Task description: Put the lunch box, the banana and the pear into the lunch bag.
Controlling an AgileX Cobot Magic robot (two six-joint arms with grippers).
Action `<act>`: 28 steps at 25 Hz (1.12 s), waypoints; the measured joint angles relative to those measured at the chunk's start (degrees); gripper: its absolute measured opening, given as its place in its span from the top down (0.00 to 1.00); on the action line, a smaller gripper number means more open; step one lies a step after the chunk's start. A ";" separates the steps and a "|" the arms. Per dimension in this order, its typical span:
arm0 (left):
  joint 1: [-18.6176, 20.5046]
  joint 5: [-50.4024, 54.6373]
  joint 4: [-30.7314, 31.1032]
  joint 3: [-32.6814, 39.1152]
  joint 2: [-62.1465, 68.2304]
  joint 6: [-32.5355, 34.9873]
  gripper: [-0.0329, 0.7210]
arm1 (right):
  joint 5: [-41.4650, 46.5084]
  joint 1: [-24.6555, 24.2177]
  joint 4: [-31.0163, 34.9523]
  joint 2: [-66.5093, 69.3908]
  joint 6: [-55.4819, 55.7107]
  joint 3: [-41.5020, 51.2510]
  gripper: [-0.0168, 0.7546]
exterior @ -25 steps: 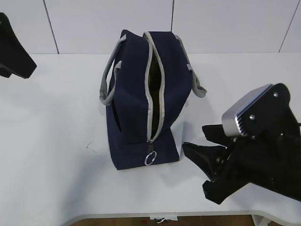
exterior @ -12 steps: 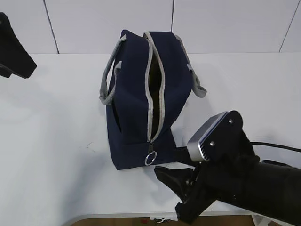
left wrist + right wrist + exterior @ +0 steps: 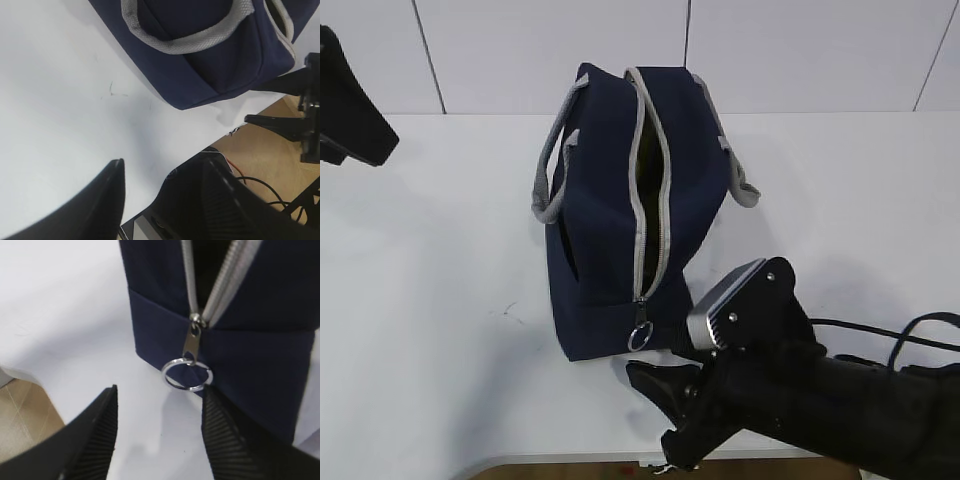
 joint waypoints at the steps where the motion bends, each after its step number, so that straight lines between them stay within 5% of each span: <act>1: 0.00 0.00 0.00 0.00 0.00 0.00 0.45 | -0.15 0.00 0.47 1.02 0.00 -0.43 0.43; 13: 0.00 0.00 -0.44 0.00 0.00 0.00 0.45 | -0.85 0.00 3.82 4.90 0.09 -4.76 0.43; 21: 0.00 0.00 -0.44 0.00 0.00 0.00 0.45 | -1.52 0.00 -5.31 4.90 1.46 -5.12 0.43; 28: 0.00 0.00 -0.44 0.00 0.00 0.00 0.45 | -1.65 0.00 -3.28 4.90 2.42 -5.12 0.43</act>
